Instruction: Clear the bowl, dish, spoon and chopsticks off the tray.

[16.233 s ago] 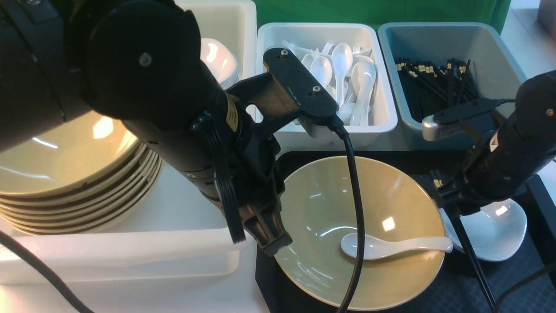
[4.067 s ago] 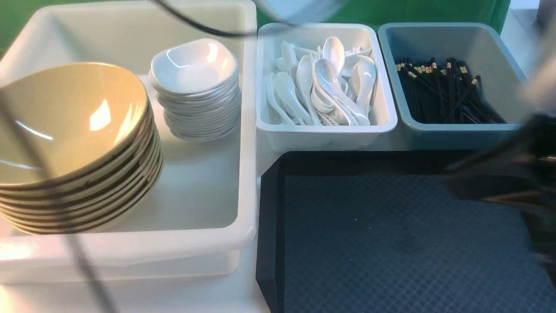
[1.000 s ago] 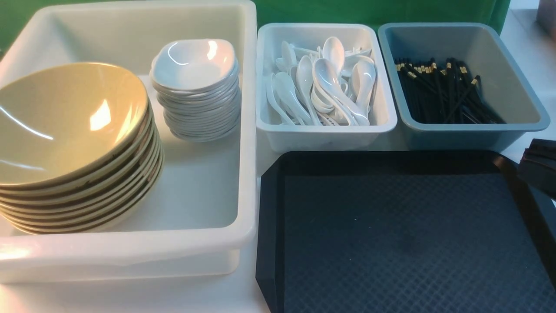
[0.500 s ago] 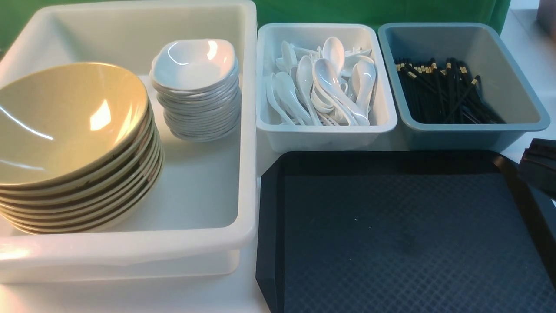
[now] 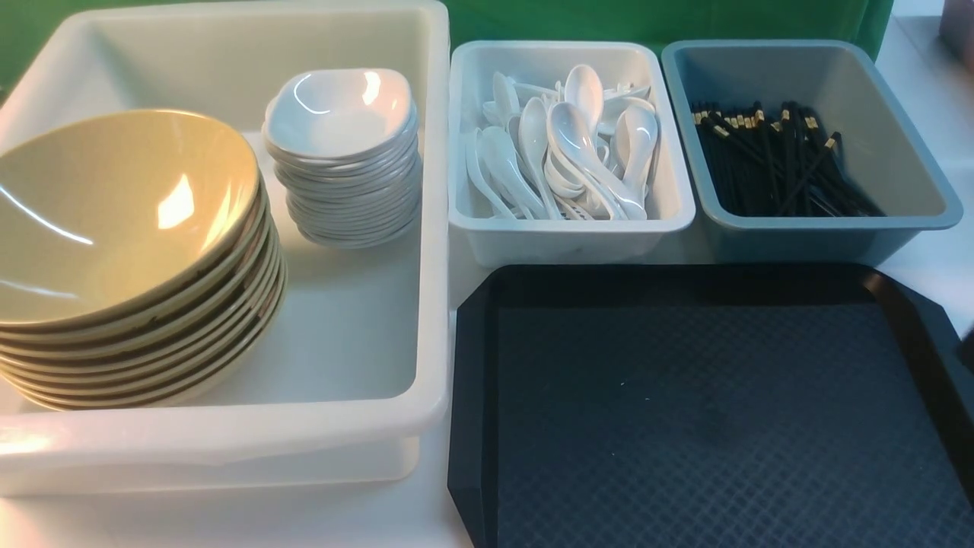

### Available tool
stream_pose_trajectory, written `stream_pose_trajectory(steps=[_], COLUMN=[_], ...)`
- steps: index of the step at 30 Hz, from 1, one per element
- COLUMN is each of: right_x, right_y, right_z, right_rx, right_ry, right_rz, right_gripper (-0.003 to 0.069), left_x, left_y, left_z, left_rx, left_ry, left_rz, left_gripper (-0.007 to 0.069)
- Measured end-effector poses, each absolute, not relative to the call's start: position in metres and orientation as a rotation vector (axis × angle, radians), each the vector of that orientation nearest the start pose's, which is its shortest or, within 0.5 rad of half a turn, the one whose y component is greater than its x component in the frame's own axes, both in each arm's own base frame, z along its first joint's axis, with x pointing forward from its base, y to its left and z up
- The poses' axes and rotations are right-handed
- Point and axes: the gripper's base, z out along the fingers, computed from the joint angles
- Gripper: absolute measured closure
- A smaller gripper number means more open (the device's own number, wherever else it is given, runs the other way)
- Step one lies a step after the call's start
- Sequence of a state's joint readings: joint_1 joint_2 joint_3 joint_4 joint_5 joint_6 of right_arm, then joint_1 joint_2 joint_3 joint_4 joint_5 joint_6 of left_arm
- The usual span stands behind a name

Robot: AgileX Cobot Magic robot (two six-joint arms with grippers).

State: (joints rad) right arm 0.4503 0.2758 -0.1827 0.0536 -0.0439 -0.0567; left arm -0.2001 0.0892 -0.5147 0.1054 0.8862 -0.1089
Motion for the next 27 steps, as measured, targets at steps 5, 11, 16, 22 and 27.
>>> stream_pose_trajectory(steps=[5,11,16,22,27], right_x=[0.065,0.056,0.054,0.054,0.054], right_y=[0.014,-0.001,-0.006,-0.007,-0.007], right_z=[0.222,0.186,0.179,0.176,0.176], right_rx=[-0.171,0.017,0.094,0.115,0.116], right_ry=[1.579,1.722,1.778,1.814,1.814], right_rz=[0.168,-0.001,-0.058,-0.053,-0.052], right_gripper=[0.0626,0.0626,0.0626,0.0626,0.0624], left_x=[0.016,0.016,0.016,0.016,0.016], left_y=[0.004,0.004,0.004,0.004,0.004], left_z=[0.296,0.296,0.296,0.296,0.296], left_rx=[0.099,0.099,0.099,0.099,0.099], left_ry=[1.939,1.939,1.939,1.939,1.939], left_rz=[-0.082,-0.082,-0.081,-0.081,-0.081], left_gripper=[0.0636,0.0636,0.0636,0.0636,0.0636])
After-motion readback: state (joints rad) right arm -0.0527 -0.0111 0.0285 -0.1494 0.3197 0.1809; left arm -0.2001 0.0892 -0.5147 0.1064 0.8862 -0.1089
